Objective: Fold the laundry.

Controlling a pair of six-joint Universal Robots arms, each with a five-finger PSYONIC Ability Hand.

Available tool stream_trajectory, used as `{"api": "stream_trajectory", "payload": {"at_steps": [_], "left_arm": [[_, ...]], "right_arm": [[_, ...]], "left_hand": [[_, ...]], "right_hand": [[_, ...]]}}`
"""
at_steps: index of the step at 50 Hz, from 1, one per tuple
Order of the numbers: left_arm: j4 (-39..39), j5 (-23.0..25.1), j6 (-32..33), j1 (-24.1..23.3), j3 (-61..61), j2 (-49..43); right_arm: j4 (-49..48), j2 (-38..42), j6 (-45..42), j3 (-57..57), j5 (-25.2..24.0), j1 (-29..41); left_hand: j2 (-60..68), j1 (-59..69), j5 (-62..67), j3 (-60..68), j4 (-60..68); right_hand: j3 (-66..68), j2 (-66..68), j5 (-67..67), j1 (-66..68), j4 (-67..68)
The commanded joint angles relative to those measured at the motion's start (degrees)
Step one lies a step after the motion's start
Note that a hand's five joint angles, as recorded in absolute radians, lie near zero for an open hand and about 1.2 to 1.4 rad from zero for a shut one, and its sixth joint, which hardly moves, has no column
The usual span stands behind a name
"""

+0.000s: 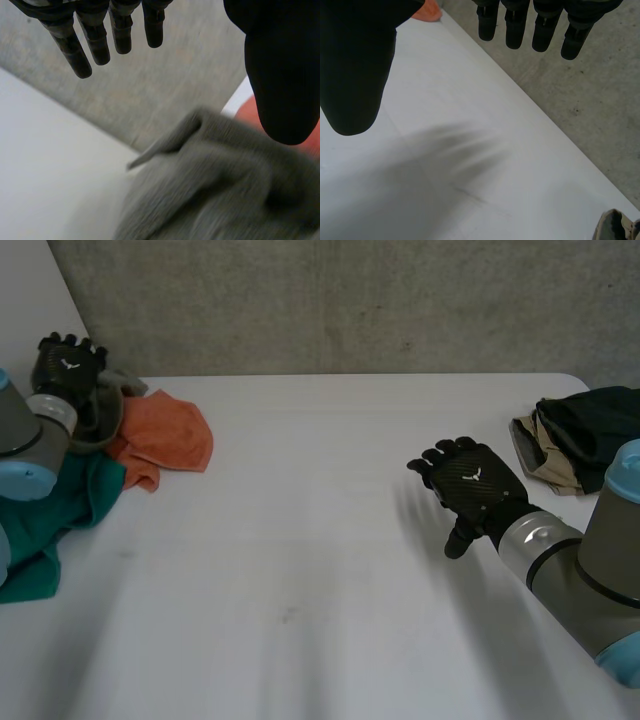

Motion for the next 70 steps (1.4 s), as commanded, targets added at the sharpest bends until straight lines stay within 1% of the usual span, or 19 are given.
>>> {"api": "stream_trajectory", "payload": {"at_steps": [1, 5, 13, 17, 21, 25, 26, 27, 28, 35, 39, 46, 51, 55, 58, 59, 62, 65, 70], "left_arm": [[-1.2, 0.4, 6.7, 2.8, 6.8, -6.0], [-0.7, 2.6, 7.0, 3.9, 7.6, -8.3], [1.1, 3.6, 7.2, 4.9, 8.9, -11.4], [2.4, 3.8, 7.2, 5.3, 9.0, -12.3], [3.8, 3.8, 7.3, 5.5, 9.0, -13.1], [5.0, 3.5, 7.4, 5.4, 8.7, -13.3], [5.7, 3.2, 7.3, 5.3, 8.3, -13.1], [6.1, 3.0, 7.3, 5.2, 8.0, -12.8], [6.5, 2.7, 7.2, 5.0, 7.6, -12.4], [16.8, -1.8, 4.0, 0.9, -1.6, 1.1], [19.5, -2.1, -2.5, -3.2, -8.6, 12.2], [16.8, -2.6, -13.9, -11.0, -19.7, 28.3], [12.0, -2.0, -23.3, -20.1, -31.0, 40.2], [7.5, -1.9, -28.6, -27.2, -39.9, 45.4], [5.1, -1.5, -30.7, -32.3, -45.1, 46.4], [4.3, -1.9, -30.8, -35.8, -47.6, 45.7], [4.6, -3.2, -29.9, -39.4, -49.7, 41.8], [4.3, -5.5, -27.0, -42.6, -49.3, 34.9], [-2.1, -7.7, -25.1, -45.4, -46.4, 28.0]], "right_arm": [[0.0, 0.4, -0.9, 0.1, 0.0, 0.4], [0.0, 0.7, -1.2, 0.0, 0.0, 0.4], [0.0, 1.4, -1.3, -0.1, 0.0, 0.4], [0.1, 1.5, -1.3, 0.0, 0.0, 0.4], [0.0, 1.8, -1.3, 0.0, 0.0, 0.5], [0.1, 1.8, -1.5, 0.0, 0.1, 0.5], [0.0, 1.8, -1.6, 0.0, 0.0, 0.5], [0.1, 1.9, -1.6, 0.0, 0.0, 0.5], [0.0, 1.8, -1.6, 0.0, 0.0, 0.5], [0.1, 1.7, -1.6, 0.0, 0.0, 0.8], [0.1, 1.6, -1.6, 0.0, 0.0, 0.7], [0.1, 0.1, -1.2, -0.4, 0.0, -0.6], [1.0, -1.7, 1.3, -1.6, 0.3, -2.6], [2.5, -2.7, 3.7, -2.7, 0.5, -4.7], [3.5, -2.7, 4.5, -3.5, 0.5, -6.0], [4.0, -2.7, 4.9, -4.0, 0.5, -6.7], [5.0, -2.4, 5.2, -4.7, 0.5, -7.3], [6.5, -1.7, 5.4, -5.2, 0.5, -7.8], [7.2, -0.3, 5.3, -5.8, 1.3, -7.6]], "left_hand": [[-1.8, -1.0, -2.9, -2.1, -1.5], [-1.8, -1.0, -2.9, -2.1, -1.5], [-1.8, -1.0, -2.9, -2.1, -1.5], [3.5, 4.3, 2.4, 3.2, 3.7], [14.2, 15.0, 13.1, 13.9, 14.5], [39.7, 40.5, 38.7, 39.5, 40.0], [57.0, 57.8, 55.9, 56.7, 57.2], [68.1, 68.9, 67.0, 67.8, 68.4], [68.2, 69.0, 67.1, 67.9, 68.5], [68.2, 69.0, 67.1, 67.9, 68.5], [68.2, 69.0, 67.1, 67.9, 68.5], [68.2, 69.0, 67.1, 67.9, 68.5], [68.2, 69.0, 67.1, 67.9, 68.5], [68.2, 69.0, 67.1, 67.9, 68.5], [68.2, 69.0, 67.1, 67.9, 68.5], [68.2, 69.0, 67.1, 67.9, 68.5], [68.2, 69.0, 67.1, 67.9, 68.5], [49.5, 50.3, 48.4, 49.2, 49.7], [2.9, 3.7, 1.8, 2.6, 3.2]], "right_hand": [[-1.6, -1.8, -2.8, -3.0, -1.8], [-1.6, -1.8, -2.8, -3.0, -1.8], [-1.6, -1.8, -2.8, -3.0, -1.8], [-1.6, -1.8, -2.8, -3.0, -1.8], [-1.6, -1.8, -2.8, -3.0, -1.8], [-1.6, -1.8, -2.8, -3.0, -1.8], [-1.6, -1.8, -2.8, -3.0, -1.8], [-1.6, -1.8, -2.8, -3.0, -1.8], [-1.6, -1.8, -2.8, -3.0, -1.8], [-1.6, -1.8, -2.8, -3.0, -1.8], [-1.6, -1.8, -2.8, -3.0, -1.8], [-1.6, -1.8, -2.8, -3.0, -1.8], [-1.6, -1.8, -2.8, -3.0, -1.8], [-1.6, -1.8, -2.8, -3.0, -1.8], [-1.6, -1.8, -2.8, -3.0, -1.8], [-1.6, -1.8, -2.8, -3.0, -1.8], [-1.6, -1.8, -2.8, -3.0, -1.8], [-1.6, -1.8, -2.8, -3.0, -1.8], [-1.6, -1.8, -2.8, -3.0, -1.8]]}}
